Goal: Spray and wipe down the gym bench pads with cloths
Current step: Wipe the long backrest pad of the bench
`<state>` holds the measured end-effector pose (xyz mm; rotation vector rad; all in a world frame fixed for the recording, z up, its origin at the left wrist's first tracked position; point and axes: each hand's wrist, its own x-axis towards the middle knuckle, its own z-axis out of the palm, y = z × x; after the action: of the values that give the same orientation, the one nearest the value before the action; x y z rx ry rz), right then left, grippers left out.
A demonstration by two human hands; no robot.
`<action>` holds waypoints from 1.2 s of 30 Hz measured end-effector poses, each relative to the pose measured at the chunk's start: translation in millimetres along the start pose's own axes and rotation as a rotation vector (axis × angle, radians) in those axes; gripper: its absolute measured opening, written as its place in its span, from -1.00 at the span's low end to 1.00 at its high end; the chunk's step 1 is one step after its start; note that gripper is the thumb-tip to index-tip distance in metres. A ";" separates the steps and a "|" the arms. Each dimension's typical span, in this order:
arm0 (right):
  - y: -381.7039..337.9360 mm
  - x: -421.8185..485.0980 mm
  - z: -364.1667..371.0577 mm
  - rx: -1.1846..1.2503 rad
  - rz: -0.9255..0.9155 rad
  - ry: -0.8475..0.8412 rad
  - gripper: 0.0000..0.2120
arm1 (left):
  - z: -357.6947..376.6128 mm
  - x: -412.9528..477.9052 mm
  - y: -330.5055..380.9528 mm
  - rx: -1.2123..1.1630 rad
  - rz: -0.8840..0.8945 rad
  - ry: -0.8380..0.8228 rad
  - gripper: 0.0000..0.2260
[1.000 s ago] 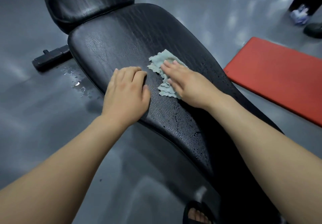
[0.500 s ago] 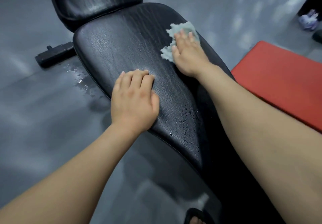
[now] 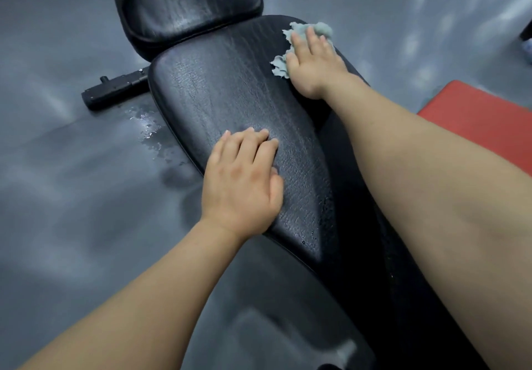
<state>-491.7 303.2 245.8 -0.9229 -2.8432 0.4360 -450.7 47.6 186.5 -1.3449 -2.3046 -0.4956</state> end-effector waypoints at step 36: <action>144.9 -249.8 39.5 0.008 0.377 -0.058 -0.34 | 3.3 -1.6 0.0 0.027 -0.004 0.047 -0.63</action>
<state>-217.6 258.5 157.3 -1.4743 -2.7111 0.5169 -450.6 48.1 182.9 -1.3031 -2.2685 -0.4898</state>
